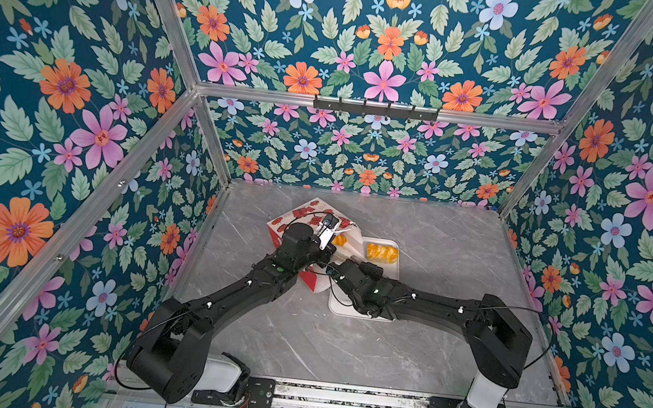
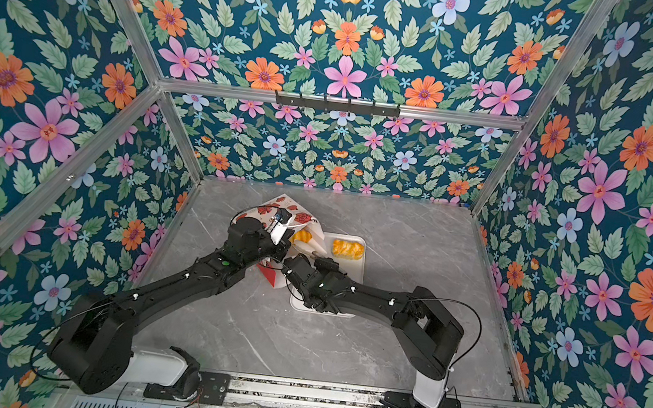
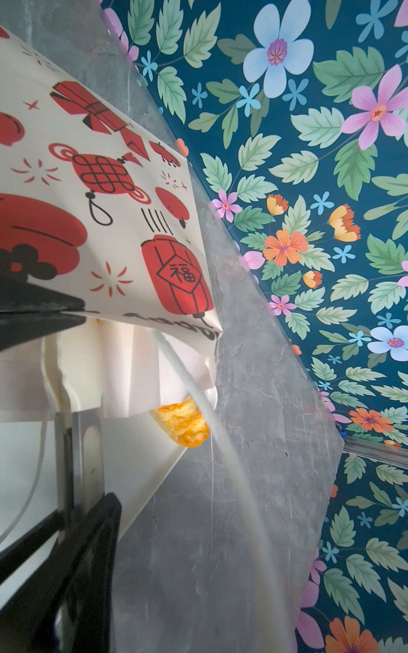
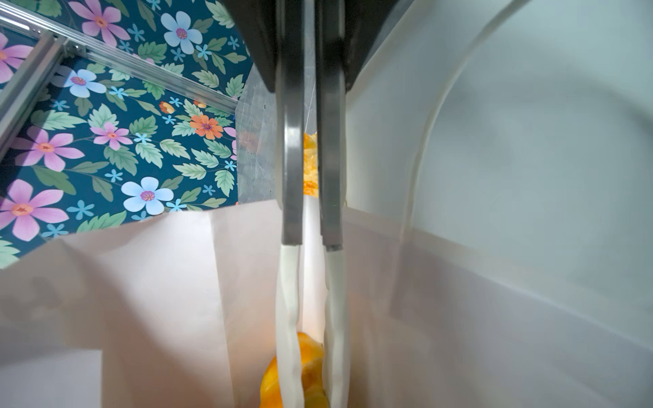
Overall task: Take the fake bread out of the paper bag
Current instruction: 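Pull the second bread out of the bag toward the tray with the tongs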
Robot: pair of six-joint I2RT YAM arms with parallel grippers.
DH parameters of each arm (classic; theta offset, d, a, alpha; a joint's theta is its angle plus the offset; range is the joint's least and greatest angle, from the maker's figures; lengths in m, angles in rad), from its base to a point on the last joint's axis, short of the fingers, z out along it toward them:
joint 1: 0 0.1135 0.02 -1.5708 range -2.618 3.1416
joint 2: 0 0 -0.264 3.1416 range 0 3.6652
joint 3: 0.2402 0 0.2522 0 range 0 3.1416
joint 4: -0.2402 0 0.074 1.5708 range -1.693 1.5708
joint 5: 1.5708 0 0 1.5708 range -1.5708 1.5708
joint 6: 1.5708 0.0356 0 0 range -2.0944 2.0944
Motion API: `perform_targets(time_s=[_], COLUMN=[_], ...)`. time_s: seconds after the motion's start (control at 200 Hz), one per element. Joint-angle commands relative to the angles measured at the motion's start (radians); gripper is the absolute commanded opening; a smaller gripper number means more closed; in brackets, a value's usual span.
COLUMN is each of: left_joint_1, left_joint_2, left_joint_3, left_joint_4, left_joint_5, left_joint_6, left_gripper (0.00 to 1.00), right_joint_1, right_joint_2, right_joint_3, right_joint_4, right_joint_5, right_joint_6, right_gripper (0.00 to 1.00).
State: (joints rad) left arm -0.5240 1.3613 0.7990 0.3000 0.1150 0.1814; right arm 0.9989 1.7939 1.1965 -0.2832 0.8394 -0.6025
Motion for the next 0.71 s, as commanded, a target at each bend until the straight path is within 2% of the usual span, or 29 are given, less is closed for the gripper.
perform_targets(time_s=[0.0, 0.255, 0.7], left_joint_1=[0.0, 0.001, 0.001], left_joint_2=[0.004, 0.013, 0.022], left_joint_3=[0.006, 0.008, 0.009], left_joint_4=[0.028, 0.036, 0.041], left_joint_5=[-0.026, -0.051, -0.075], left_joint_6=[-0.013, -0.019, -0.033], left_gripper=[0.0, 0.0, 0.0], right_joint_1=[0.004, 0.018, 0.021], right_joint_2=[-0.037, -0.165, -0.261], right_joint_3=[-0.014, -0.078, -0.078], right_joint_4=[-0.101, -0.199, -0.368], right_joint_5=[0.003, -0.039, -0.027], right_joint_6=[0.115, 0.229, 0.357], right_gripper=[0.23, 0.23, 0.23])
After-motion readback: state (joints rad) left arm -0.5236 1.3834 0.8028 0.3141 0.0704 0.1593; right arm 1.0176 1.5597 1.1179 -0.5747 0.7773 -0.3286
